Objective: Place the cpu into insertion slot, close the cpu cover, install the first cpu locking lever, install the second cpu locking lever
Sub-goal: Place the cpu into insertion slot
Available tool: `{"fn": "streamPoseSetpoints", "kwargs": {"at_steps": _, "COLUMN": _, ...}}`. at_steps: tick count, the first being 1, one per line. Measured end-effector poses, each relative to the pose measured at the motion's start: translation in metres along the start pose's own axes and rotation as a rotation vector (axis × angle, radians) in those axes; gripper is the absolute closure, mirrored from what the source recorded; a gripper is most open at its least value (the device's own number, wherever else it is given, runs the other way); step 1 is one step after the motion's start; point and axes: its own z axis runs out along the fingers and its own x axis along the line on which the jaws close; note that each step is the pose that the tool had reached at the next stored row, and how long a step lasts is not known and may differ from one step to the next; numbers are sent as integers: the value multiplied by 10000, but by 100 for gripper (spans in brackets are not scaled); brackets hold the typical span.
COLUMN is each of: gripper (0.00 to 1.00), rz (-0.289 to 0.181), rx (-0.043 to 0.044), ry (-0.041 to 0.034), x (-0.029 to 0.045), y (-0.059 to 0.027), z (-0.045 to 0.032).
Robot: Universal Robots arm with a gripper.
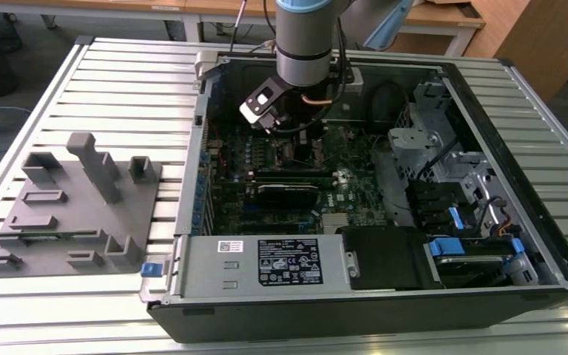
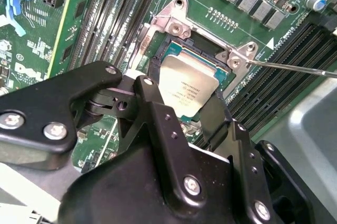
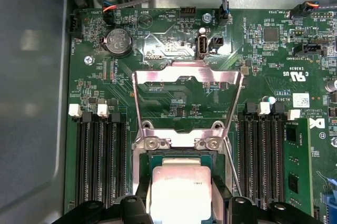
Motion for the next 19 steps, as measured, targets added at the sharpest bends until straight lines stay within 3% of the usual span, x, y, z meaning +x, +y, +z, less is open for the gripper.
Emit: {"fn": "streamPoseSetpoints", "kwargs": {"at_steps": 19, "gripper": 45, "rz": 2, "rx": -2, "ry": 12, "x": 3, "y": 0, "z": 4}}
